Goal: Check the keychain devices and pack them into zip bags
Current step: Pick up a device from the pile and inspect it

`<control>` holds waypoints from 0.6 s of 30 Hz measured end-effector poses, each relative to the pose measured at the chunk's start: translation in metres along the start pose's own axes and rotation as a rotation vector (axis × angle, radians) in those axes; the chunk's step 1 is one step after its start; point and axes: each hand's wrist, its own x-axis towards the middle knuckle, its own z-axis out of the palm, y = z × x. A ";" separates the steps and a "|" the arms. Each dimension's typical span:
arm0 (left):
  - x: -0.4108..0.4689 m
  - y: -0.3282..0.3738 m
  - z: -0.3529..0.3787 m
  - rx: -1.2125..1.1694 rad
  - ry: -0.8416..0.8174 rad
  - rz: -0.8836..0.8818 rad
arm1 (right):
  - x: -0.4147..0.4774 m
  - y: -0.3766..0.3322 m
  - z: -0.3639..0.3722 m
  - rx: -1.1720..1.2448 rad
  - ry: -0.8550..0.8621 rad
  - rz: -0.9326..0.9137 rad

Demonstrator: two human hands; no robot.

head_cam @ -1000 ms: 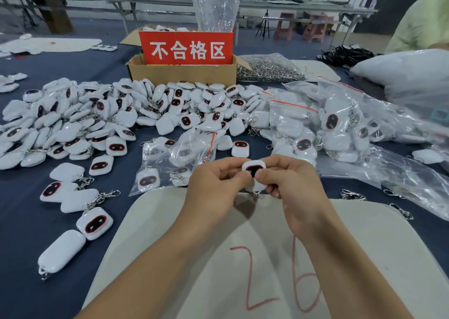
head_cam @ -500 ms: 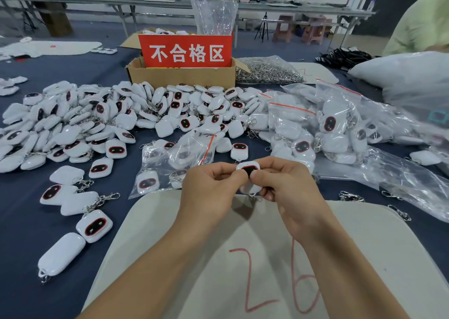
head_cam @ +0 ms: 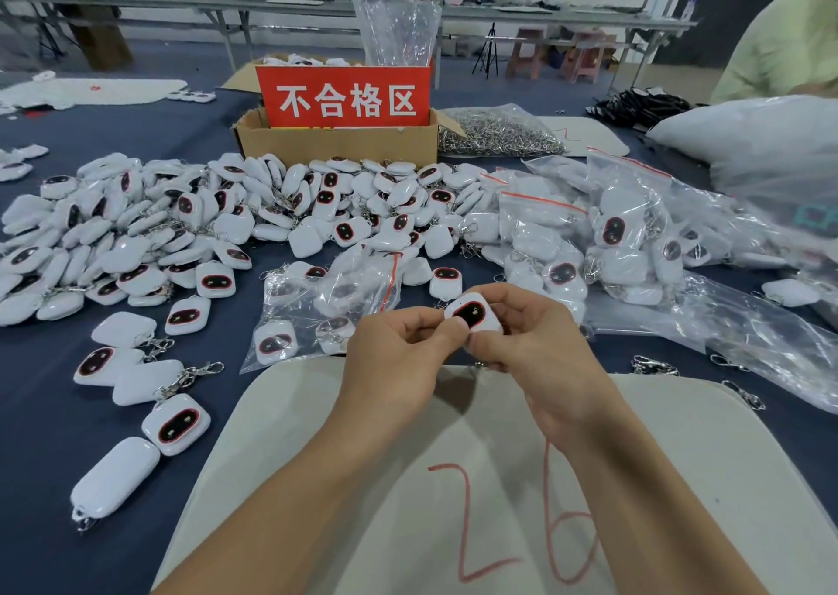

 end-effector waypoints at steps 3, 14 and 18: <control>0.000 0.000 -0.001 0.037 0.004 0.000 | 0.002 0.000 -0.003 0.035 -0.014 0.014; -0.007 0.005 0.004 0.058 -0.094 0.065 | 0.002 0.002 -0.006 0.006 -0.040 -0.006; -0.008 0.005 0.007 0.024 -0.146 0.091 | 0.006 0.006 -0.006 -0.188 0.198 -0.098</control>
